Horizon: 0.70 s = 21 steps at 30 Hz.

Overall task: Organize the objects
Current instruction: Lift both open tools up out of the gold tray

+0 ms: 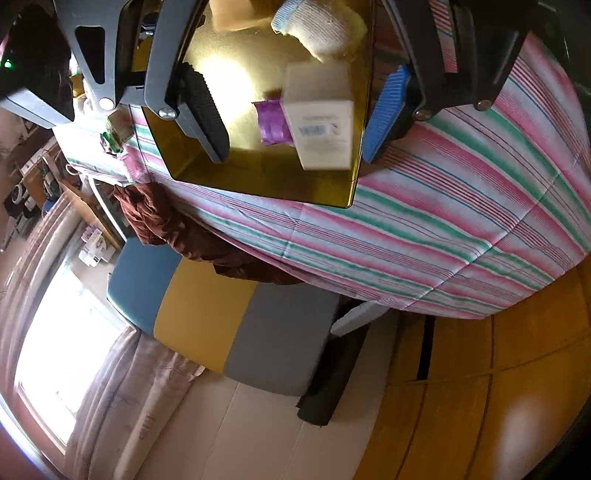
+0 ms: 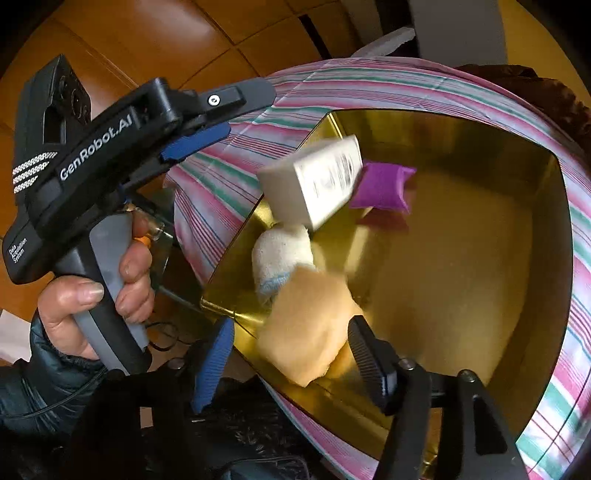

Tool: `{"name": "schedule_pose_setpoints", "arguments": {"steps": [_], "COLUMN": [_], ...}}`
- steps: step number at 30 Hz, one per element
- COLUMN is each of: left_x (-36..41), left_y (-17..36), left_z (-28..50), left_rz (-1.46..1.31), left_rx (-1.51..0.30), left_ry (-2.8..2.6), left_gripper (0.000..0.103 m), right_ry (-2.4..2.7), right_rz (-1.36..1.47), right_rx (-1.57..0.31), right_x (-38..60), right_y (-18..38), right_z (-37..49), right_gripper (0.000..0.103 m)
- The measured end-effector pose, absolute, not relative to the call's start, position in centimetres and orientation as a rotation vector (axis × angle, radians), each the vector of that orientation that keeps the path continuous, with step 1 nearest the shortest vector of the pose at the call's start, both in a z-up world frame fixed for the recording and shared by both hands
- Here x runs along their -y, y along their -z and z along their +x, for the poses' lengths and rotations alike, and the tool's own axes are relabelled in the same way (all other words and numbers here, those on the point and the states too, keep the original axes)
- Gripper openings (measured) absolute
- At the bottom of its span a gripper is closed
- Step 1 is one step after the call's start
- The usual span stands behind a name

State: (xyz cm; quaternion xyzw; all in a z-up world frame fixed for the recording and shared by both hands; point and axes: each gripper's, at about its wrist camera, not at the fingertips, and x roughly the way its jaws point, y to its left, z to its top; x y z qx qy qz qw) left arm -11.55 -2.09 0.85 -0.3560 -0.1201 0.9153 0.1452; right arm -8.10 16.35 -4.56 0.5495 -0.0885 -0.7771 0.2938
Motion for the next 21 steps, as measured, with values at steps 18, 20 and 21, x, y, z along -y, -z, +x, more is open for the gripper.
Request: {"name": "schedule_pose_setpoints", "arguments": {"steps": [18,20,21], "left_x": [1.0,0.6,0.4], "left_y": [-1.3,-1.5,-1.6], "left_z": [-7.6,-7.2,-6.9], "left_rz": [-1.031,-1.026,-1.019], "left_rx": [0.227,0.196,0.182], "left_ry": [-2.686,-2.694,-2.698], "left_gripper": [0.086,0.087,0.087], "right_ry": [2.181,2.214,2.233], "right_rz": [1.434,1.436,1.435], "right_rx": [0.294,0.292,0.291], "right_x": [-18.3,-18.8,-19.1], "right_y": [3.6,3.6,3.5], "right_z": [-5.8,-5.5,-5.3], "right_gripper": [0.066,0.069,0.069]}}
